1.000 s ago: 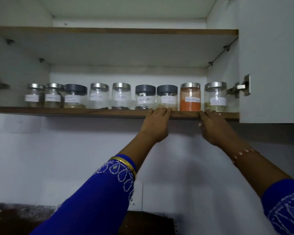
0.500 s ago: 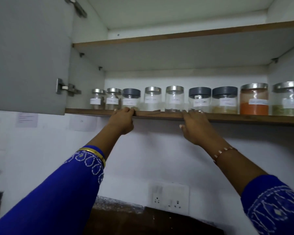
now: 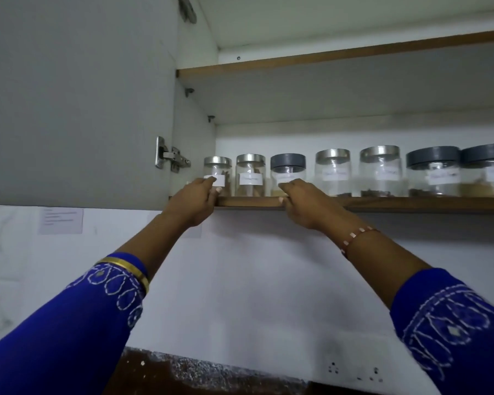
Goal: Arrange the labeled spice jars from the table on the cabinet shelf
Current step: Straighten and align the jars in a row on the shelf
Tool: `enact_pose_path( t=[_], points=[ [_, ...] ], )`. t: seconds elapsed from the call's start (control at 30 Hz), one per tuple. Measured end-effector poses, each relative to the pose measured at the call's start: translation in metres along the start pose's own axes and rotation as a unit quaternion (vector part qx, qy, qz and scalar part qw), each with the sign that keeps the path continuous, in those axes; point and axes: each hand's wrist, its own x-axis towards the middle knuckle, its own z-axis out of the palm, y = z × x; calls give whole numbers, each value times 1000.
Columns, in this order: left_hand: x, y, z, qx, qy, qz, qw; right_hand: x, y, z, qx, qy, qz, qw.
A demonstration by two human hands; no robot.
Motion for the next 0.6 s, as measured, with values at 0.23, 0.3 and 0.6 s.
enact_pose_path(
  t=[0.23,0.3,0.6],
  points=[
    [21,-28,9,8,-86,16,996,54,-39,21,55,-33,64,996],
    [34,-26,6,-24,-145,-23,989,67,-46,18,50,-59,74,994],
    [73,-29,6,-65,-296,-48,952,104,-61,26,-25,-177,108,978]
  ],
)
